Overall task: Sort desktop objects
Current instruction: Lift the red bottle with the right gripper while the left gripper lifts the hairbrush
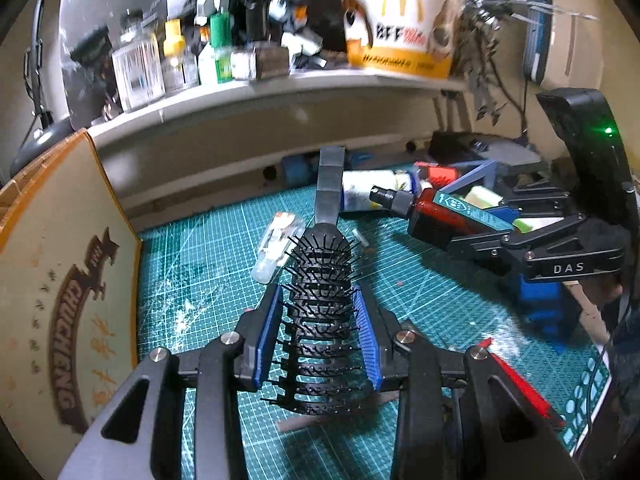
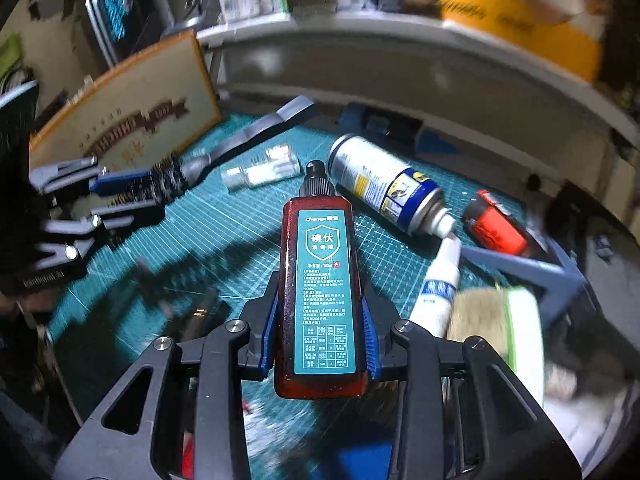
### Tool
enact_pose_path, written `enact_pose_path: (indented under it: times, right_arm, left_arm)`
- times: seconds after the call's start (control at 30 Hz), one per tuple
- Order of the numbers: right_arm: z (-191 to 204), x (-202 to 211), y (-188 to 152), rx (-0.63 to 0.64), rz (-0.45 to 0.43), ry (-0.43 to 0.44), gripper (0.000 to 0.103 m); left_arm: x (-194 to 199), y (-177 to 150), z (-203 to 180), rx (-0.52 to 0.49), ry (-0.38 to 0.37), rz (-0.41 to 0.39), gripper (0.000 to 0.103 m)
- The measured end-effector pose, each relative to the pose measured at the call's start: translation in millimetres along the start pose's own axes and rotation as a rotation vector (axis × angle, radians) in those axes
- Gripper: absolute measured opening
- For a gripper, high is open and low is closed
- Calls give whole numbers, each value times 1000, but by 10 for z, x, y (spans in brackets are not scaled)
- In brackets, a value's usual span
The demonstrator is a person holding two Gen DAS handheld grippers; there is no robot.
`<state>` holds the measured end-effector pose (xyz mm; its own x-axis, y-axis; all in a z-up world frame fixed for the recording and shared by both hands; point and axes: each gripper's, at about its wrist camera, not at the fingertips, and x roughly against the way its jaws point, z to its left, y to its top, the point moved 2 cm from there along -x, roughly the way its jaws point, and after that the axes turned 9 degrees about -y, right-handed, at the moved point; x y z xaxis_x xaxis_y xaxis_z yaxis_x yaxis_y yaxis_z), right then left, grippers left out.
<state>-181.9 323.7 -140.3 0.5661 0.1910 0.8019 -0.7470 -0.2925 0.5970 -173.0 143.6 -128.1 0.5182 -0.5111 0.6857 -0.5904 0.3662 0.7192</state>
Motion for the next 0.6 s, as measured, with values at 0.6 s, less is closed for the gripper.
enact_pose_path:
  times: [0.6]
  right_arm:
    - [269, 1293, -247, -167, -190, -146, 32]
  left_arm:
    - [896, -37, -317, -51, -12, -174, 36]
